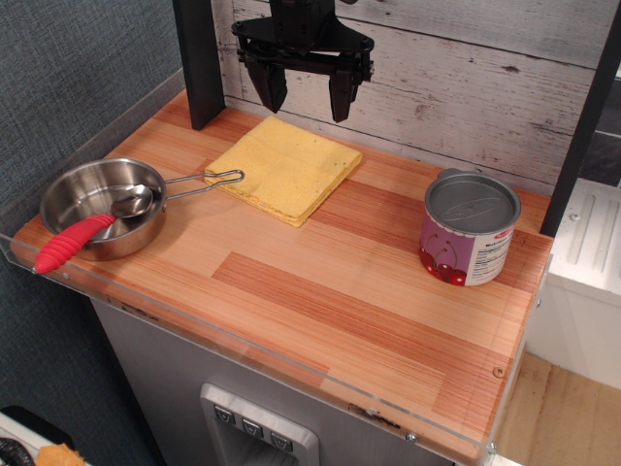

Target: Place the spoon's red handle in the empty corner of the table.

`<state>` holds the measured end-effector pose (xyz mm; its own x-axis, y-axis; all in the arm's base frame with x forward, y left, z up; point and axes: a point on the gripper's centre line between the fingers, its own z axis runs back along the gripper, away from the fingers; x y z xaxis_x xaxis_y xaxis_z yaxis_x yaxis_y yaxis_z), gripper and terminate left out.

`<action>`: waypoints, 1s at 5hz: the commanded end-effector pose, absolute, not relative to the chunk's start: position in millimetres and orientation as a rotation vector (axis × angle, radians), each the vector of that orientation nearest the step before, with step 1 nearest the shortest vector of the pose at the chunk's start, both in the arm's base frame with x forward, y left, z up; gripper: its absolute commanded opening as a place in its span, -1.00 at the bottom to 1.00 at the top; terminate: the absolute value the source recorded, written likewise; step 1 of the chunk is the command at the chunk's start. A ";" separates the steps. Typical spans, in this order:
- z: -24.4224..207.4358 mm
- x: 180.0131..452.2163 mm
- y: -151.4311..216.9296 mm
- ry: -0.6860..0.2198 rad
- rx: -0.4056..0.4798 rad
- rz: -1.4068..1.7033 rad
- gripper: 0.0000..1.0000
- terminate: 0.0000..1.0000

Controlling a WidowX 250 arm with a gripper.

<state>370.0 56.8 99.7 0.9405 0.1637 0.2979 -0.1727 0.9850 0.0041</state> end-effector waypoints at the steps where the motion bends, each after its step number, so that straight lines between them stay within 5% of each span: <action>1: 99.7 370.0 56.8 -0.301 0.030 0.172 1.00 -1.00; 5: 123.1 279.4 144.0 -0.196 0.145 0.238 1.00 -1.00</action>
